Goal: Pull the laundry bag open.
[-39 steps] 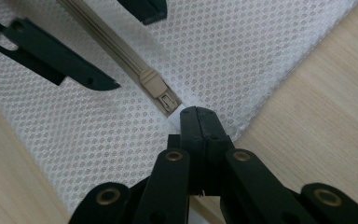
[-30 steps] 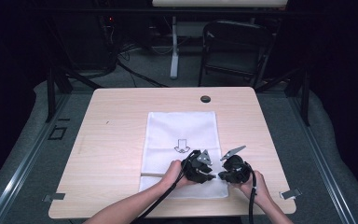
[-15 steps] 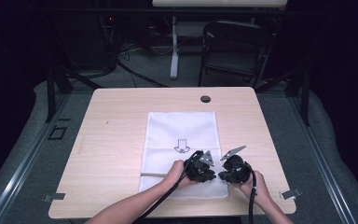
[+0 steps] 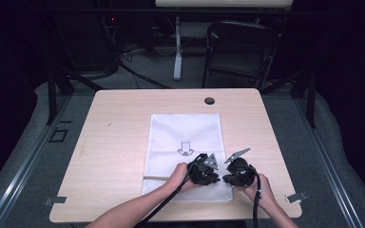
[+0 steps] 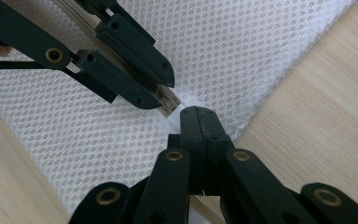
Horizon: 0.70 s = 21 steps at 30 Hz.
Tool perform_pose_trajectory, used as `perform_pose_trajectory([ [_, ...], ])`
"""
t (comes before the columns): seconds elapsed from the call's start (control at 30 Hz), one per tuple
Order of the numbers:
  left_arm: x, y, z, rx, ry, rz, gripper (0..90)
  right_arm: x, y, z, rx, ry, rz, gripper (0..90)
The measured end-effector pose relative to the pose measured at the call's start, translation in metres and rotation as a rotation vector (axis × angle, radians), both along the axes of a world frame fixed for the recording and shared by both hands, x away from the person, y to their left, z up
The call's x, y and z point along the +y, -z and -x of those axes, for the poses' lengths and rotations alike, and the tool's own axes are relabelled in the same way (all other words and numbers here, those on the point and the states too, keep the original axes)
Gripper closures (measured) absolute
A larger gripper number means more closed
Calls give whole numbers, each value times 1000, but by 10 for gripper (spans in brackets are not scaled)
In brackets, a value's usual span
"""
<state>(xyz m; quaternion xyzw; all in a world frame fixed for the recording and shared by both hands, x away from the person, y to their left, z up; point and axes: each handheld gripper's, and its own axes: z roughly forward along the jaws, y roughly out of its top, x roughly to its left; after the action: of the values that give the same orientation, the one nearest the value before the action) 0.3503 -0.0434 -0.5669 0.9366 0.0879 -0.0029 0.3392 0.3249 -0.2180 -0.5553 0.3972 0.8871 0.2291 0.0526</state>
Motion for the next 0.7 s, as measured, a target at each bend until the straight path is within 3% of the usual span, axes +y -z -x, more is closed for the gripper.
perform_pose_trajectory([
  [0.7, 1, 0, 0, -2, 0, 7, 818, 1, 0, 1, -4, 6, -3, 900],
])
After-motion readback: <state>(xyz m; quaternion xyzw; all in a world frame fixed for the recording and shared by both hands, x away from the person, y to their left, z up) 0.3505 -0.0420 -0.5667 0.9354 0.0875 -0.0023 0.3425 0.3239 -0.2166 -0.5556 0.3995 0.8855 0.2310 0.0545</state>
